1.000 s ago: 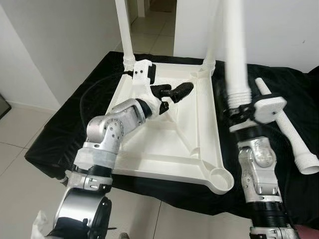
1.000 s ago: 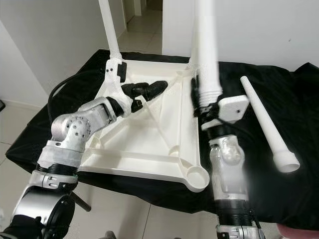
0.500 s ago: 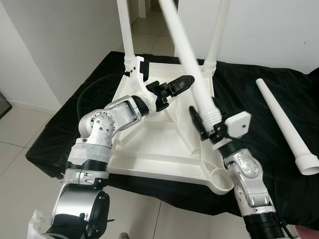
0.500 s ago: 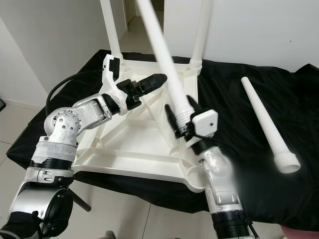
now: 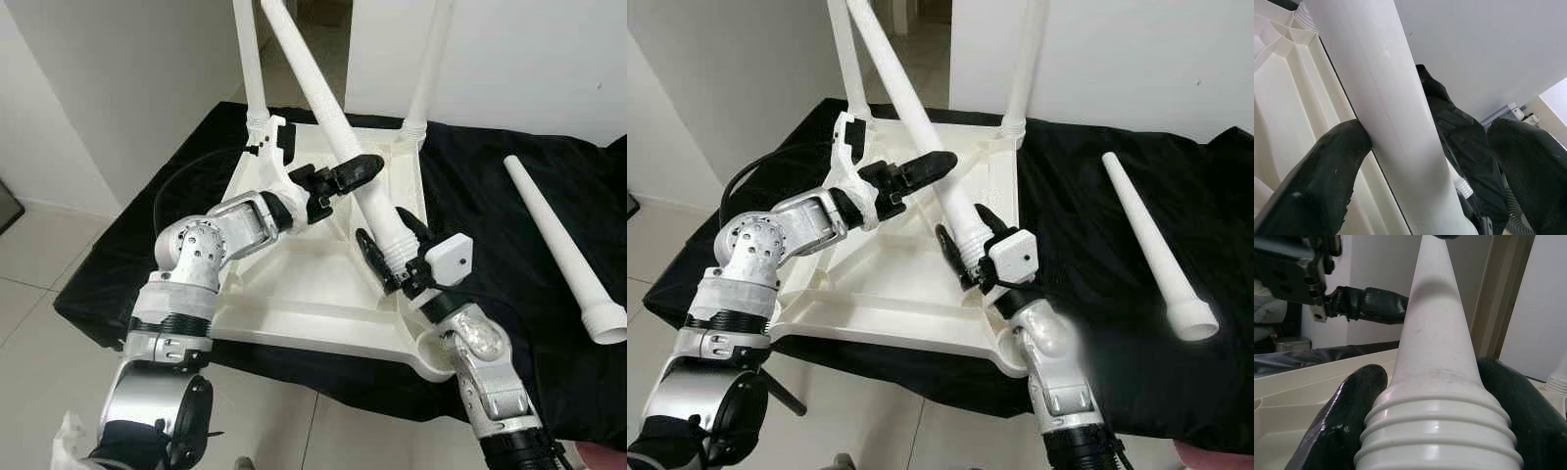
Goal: Building children table
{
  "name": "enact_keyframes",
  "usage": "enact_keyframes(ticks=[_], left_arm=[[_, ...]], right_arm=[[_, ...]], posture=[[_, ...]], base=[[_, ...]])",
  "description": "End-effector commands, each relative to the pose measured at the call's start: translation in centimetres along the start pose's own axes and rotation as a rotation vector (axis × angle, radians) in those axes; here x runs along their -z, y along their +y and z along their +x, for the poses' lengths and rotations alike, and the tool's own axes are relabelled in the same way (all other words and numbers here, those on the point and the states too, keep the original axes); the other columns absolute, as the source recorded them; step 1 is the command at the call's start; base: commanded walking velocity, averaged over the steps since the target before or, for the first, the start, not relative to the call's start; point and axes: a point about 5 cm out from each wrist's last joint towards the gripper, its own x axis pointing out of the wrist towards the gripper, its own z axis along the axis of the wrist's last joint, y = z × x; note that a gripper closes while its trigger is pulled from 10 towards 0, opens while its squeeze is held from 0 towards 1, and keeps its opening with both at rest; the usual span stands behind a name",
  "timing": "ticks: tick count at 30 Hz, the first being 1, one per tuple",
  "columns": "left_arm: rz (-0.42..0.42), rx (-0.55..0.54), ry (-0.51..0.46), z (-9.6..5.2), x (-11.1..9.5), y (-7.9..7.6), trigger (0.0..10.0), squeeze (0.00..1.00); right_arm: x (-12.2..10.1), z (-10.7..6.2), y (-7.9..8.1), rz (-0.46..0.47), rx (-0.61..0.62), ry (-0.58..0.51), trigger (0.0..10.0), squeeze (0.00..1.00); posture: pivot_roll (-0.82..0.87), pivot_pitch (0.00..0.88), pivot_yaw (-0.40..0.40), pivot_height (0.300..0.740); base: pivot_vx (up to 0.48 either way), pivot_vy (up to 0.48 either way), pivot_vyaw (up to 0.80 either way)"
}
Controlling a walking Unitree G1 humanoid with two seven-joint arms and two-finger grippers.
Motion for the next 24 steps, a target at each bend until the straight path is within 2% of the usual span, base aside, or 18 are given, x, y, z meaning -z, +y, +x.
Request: enact_keyframes(ticks=[1,12,17,23,24], left_arm=[[0.003,0.290,0.014,-0.1,0.0,-1.4,10.0,0.00],[0.015,0.190,-0.032,0.0,-2.2,0.0,10.0,0.00],[0.025,0.122,-0.089,-0.1,-4.5,0.7,10.0,0.00],[-0.014,0.080,-0.103,0.1,-4.4,1.2,10.0,0.00],[-0.053,0.087,-0.106,0.3,-3.9,1.2,0.0,0.00]], right_arm=[[-0.4,-0.1,0.9,-0.012,-0.051,-0.028,10.0,0.00],[0.4,-1.7,1.7,-0.024,-0.052,-0.001,10.0,0.00],[1.1,-3.1,1.9,-0.021,-0.048,0.035,10.0,0.00],[1.3,-3.4,2.1,-0.011,-0.056,0.051,10.0,0.00],[1.3,-3.4,2.2,-0.002,-0.061,0.050,10.0,0.00]], posture=[[-0.05,0.000,0.042,0.740],[-0.05,0.000,0.052,0.740],[-0.06,0.000,0.054,0.740],[-0.06,0.000,0.052,0.740],[-0.06,0.000,0.052,0.740]], base=[[0.000,0.000,0.00],[0.000,0.000,0.00],[0.000,0.000,0.00],[0.000,0.000,0.00],[0.000,0.000,0.00]])
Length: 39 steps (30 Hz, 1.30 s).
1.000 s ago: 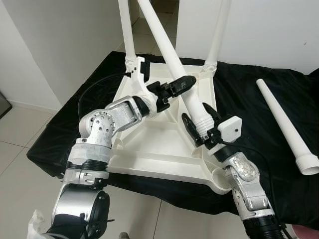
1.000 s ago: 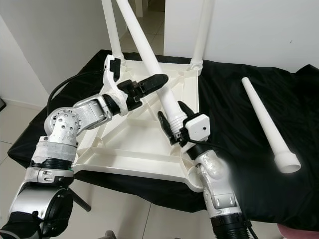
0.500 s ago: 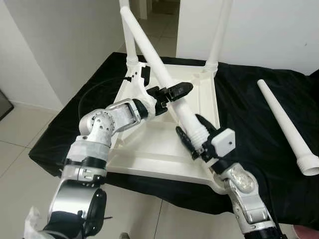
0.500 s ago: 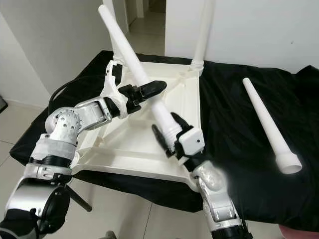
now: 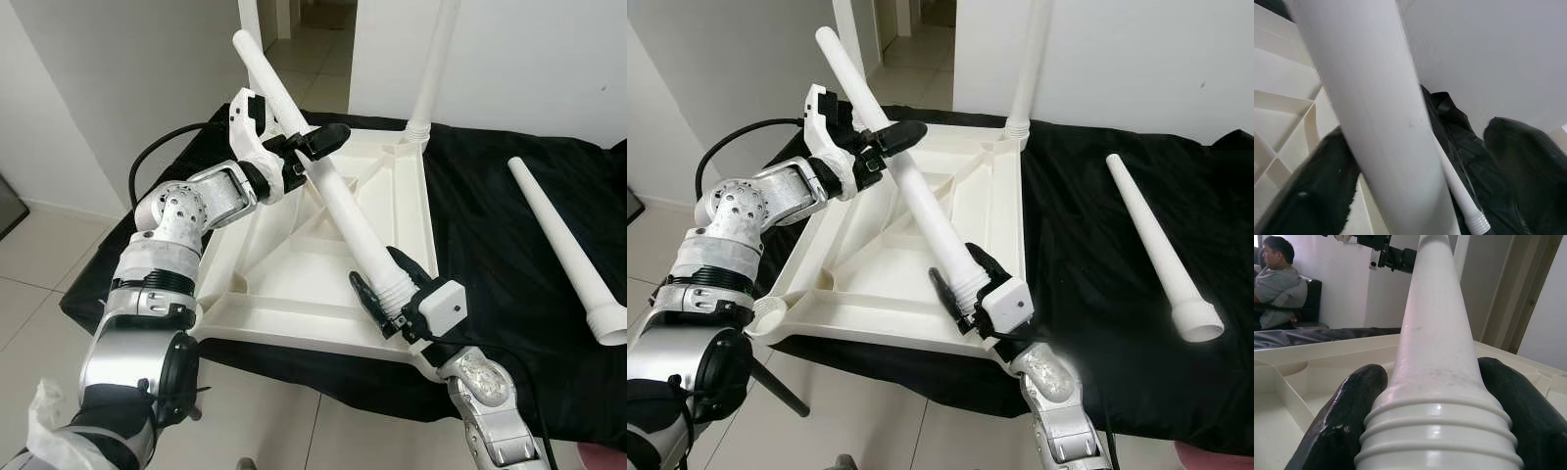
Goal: Building children table
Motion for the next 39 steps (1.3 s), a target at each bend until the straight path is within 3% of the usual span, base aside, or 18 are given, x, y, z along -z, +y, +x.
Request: enact_keyframes(ticks=[1,7,13,17,18,22,23,24,31,32,39], left_arm=[[-0.039,0.207,-0.004,0.3,0.4,-1.3,0.0,0.00],[-0.043,0.232,0.021,0.5,1.2,-1.7,0.0,0.00],[-0.041,0.239,0.014,0.8,0.7,-1.7,0.0,0.00],[-0.041,0.241,-0.006,0.8,-0.1,-1.7,0.0,0.00],[-0.043,0.232,-0.016,0.9,-0.4,-1.7,0.0,0.00],[-0.043,0.209,-0.030,1.0,-0.9,-1.6,0.0,0.00],[-0.044,0.186,-0.036,1.2,-1.2,-1.5,1.0,0.00],[-0.031,0.163,-0.035,1.3,-1.5,-1.5,10.0,0.00],[0.016,0.137,-0.062,1.6,-2.9,-2.0,10.0,0.00],[0.085,0.114,-0.080,1.6,-3.7,-2.1,10.0,0.00],[0.185,0.086,-0.105,1.6,-4.4,-2.3,10.0,0.00]], right_arm=[[0.1,0.1,0.6,0.027,-0.030,0.000,10.0,0.00],[-0.1,0.4,0.6,0.034,-0.042,-0.011,10.0,0.00],[-0.1,0.5,0.5,0.045,-0.052,-0.015,10.0,0.00],[0.2,0.7,0.3,0.167,-0.033,0.006,10.0,0.00],[0.3,0.7,0.0,0.226,-0.011,0.009,10.0,1.00],[0.0,0.8,-0.3,0.288,0.017,-0.006,10.0,1.00],[-0.2,1.0,-0.6,0.313,0.030,-0.026,10.0,1.00],[-0.5,1.2,-0.9,0.340,0.046,-0.047,10.0,1.00],[-1.2,2.1,-2.0,0.403,0.122,-0.097,10.0,1.00],[-1.3,2.5,-2.6,0.424,0.160,-0.095,10.0,0.00],[-1.0,3.1,-3.2,0.439,0.198,-0.058,10.0,0.00]], posture=[[-0.06,0.000,0.053,0.740],[-0.06,0.000,0.051,0.740],[-0.06,0.000,0.051,0.740],[-0.06,0.000,0.053,0.740],[-0.06,0.000,0.052,0.740],[-0.06,0.000,0.051,0.740],[-0.06,0.000,0.049,0.740],[-0.06,0.000,0.049,0.740],[-0.06,0.000,0.049,0.740],[-0.06,0.000,0.049,0.740],[-0.06,0.000,0.050,0.740]], base=[[0.000,0.000,0.00],[0.000,0.000,0.00],[0.000,0.000,0.00],[0.000,0.000,0.00],[0.000,0.000,0.00],[0.000,0.000,0.00],[0.000,0.000,0.00],[0.000,0.000,0.00],[0.000,0.000,0.00],[0.000,0.000,0.00],[0.000,0.000,0.00]])
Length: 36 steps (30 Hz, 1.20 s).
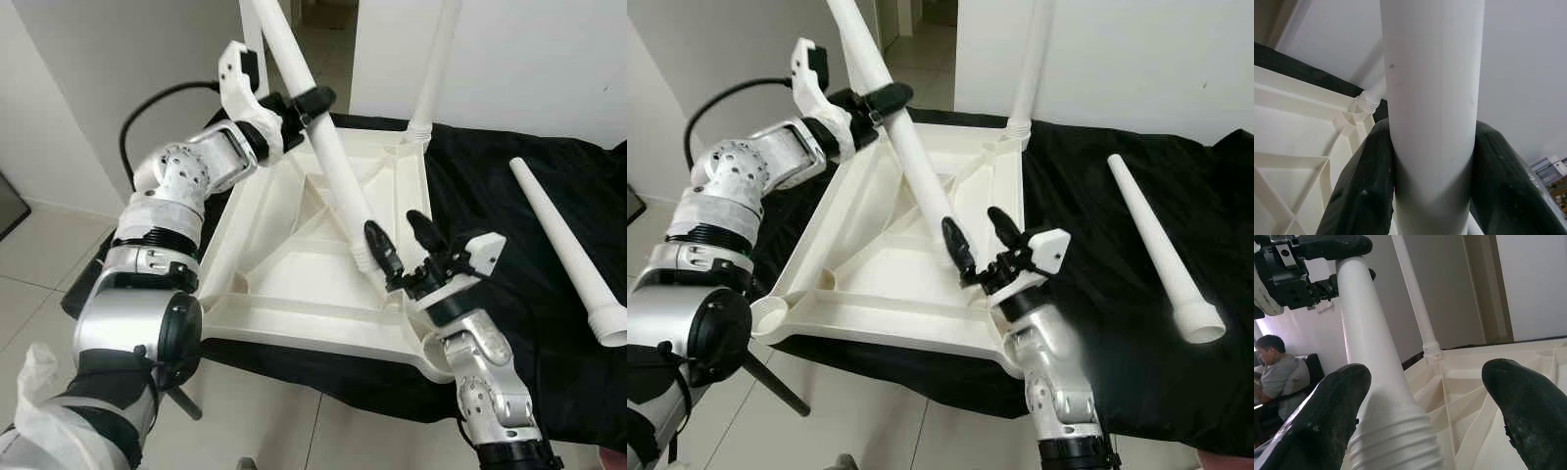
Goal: Building children table
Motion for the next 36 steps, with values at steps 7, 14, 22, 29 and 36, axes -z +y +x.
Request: enact_keyframes(ticks=[7,14,22,29,36], left_arm=[[0.230,0.093,-0.036,0.7,0.1,-1.6,10.0,0.00],[0.390,0.035,-0.077,1.4,0.7,-1.8,10.0,0.00],[0.531,0.031,-0.086,1.7,1.4,-2.4,10.0,0.00],[0.679,0.049,-0.148,2.0,2.3,-4.2,10.0,0.00],[0.710,0.051,-0.181,2.2,2.3,-4.9,10.0,0.00]], right_arm=[[0.9,1.1,-0.1,-0.063,0.016,0.093,10.0,0.00],[1.1,1.8,0.8,-0.054,-0.055,0.110,10.0,0.00],[1.0,2.4,0.8,-0.074,-0.057,0.122,10.0,0.00],[0.7,3.5,0.2,-0.226,0.016,0.148,10.0,0.00],[1.1,3.9,0.5,-0.285,0.007,0.178,10.0,0.00]], posture=[[-0.05,0.000,0.034,0.740],[-0.04,0.000,0.024,0.740],[-0.02,0.012,0.005,0.740],[-0.01,0.022,-0.016,0.740],[-0.01,0.018,-0.015,0.740]], base=[[0.000,0.000,0.00],[0.000,0.000,0.00],[0.000,0.000,0.00],[0.000,0.000,0.00],[0.000,0.000,0.00]])
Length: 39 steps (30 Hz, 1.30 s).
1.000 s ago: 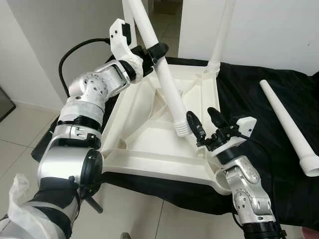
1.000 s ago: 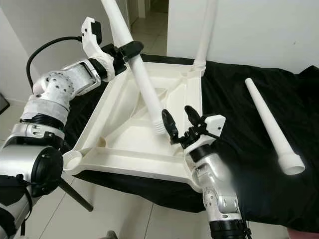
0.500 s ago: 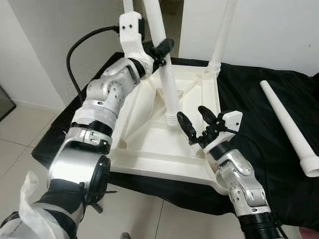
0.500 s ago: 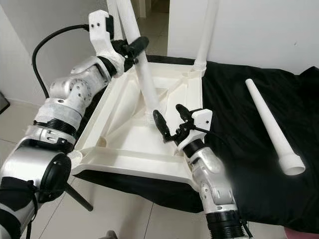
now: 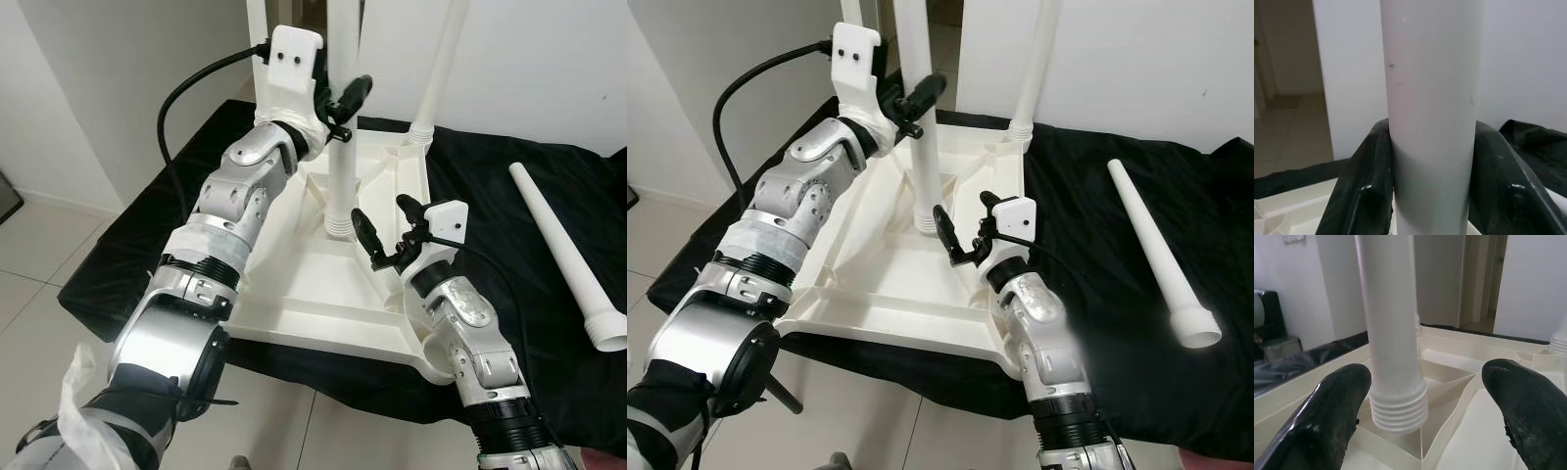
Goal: Building children table
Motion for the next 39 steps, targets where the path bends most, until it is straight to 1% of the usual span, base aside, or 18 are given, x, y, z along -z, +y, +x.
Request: enact_keyframes(ticks=[1,2,3,5,6,10,13,14,15,16,17,18,20,26,28,34,39], left_arm=[[0.029,-0.006,-0.034,0.1,-0.6,-0.4,10.0,0.00],[0.052,-0.002,-0.053,0.5,-0.9,-1.2,10.0,0.00],[0.052,-0.002,-0.053,0.5,-0.9,-1.2,10.0,0.00],[0.056,0.004,-0.060,0.8,-1.0,-2.0,10.0,0.00],[0.056,0.004,-0.060,0.8,-1.0,-2.0,10.0,0.00],[0.039,0.036,-0.069,1.0,-0.9,-3.5,10.0,0.00],[0.043,0.045,-0.068,1.1,-0.8,-3.9,10.0,0.00],[0.047,0.059,-0.067,1.2,-0.6,-4.5,10.0,0.00],[0.047,0.059,-0.067,1.2,-0.6,-4.5,10.0,0.00],[0.050,0.068,-0.066,1.2,-0.6,-4.8,10.0,0.00],[0.053,0.080,-0.069,1.3,-0.6,-5.3,10.0,0.00],[0.053,0.080,-0.069,1.3,-0.6,-5.3,10.0,0.00],[0.057,0.093,-0.072,1.4,-0.6,-5.7,10.0,0.00],[0.065,0.089,-0.062,1.4,-0.4,-6.0,10.0,0.00],[0.065,0.089,-0.062,1.4,-0.4,-6.0,10.0,0.00],[0.062,0.081,-0.048,1.4,-0.1,-6.0,10.0,0.00],[0.061,0.083,-0.051,1.4,-0.2,-6.1,10.0,0.00]], right_arm=[[0.1,0.2,0.2,-0.020,-0.007,0.017,10.0,0.00],[0.4,0.9,0.8,-0.073,-0.018,0.039,10.0,0.00],[0.4,0.9,0.8,-0.073,-0.018,0.039,10.0,0.00],[0.5,1.3,1.2,-0.091,-0.017,0.045,10.0,0.00],[0.5,1.3,1.2,-0.091,-0.017,0.045,10.0,0.00],[0.6,1.7,1.5,-0.086,-0.010,0.052,10.0,0.00],[0.6,1.8,1.5,-0.100,-0.008,0.047,10.0,0.00],[0.6,2.1,1.3,-0.118,0.008,0.046,10.0,0.00],[0.6,2.1,1.3,-0.118,0.008,0.046,10.0,0.00],[0.6,2.2,1.2,-0.133,0.021,0.046,10.0,0.00],[0.5,2.4,1.0,-0.128,0.038,0.040,10.0,0.00],[0.5,2.4,1.0,-0.128,0.038,0.040,10.0,0.00],[0.4,2.6,0.5,-0.107,0.076,0.029,10.0,0.00],[0.3,2.5,-0.2,-0.099,0.148,0.011,10.0,0.00],[0.3,2.5,-0.2,-0.099,0.148,0.011,10.0,0.00],[0.2,2.7,-1.1,-0.115,0.197,0.003,10.0,0.00],[0.3,3.0,-1.3,-0.125,0.200,0.005,10.0,0.00]], posture=[[-0.01,0.018,-0.015,0.740],[-0.01,0.022,-0.017,0.740],[-0.01,0.022,-0.017,0.740],[-0.01,0.027,-0.014,0.740],[-0.01,0.027,-0.014,0.740],[-0.01,0.034,-0.011,0.740],[0.00,0.036,-0.008,0.740],[0.00,0.038,-0.004,0.740],[0.00,0.038,-0.004,0.740],[0.00,0.038,-0.004,0.740],[0.00,0.040,-0.004,0.740],[0.00,0.040,-0.004,0.740],[0.01,0.048,-0.002,0.740],[0.00,0.060,0.000,0.740],[0.00,0.060,0.000,0.740],[0.00,0.065,-0.003,0.740],[0.00,0.062,-0.005,0.740]], base=[[0.000,0.000,0.00],[0.000,0.000,0.00],[0.000,0.000,0.00],[0.000,0.000,0.00],[0.000,0.000,0.00],[0.000,0.000,0.00],[0.000,0.000,0.00],[0.000,0.000,0.00],[0.000,0.000,0.00],[0.000,0.000,0.00],[0.000,0.000,0.00],[0.000,0.000,0.00],[0.000,0.000,0.00],[0.000,0.000,0.00],[0.000,0.000,0.00],[0.000,0.000,0.00],[0.000,0.000,0.00]])
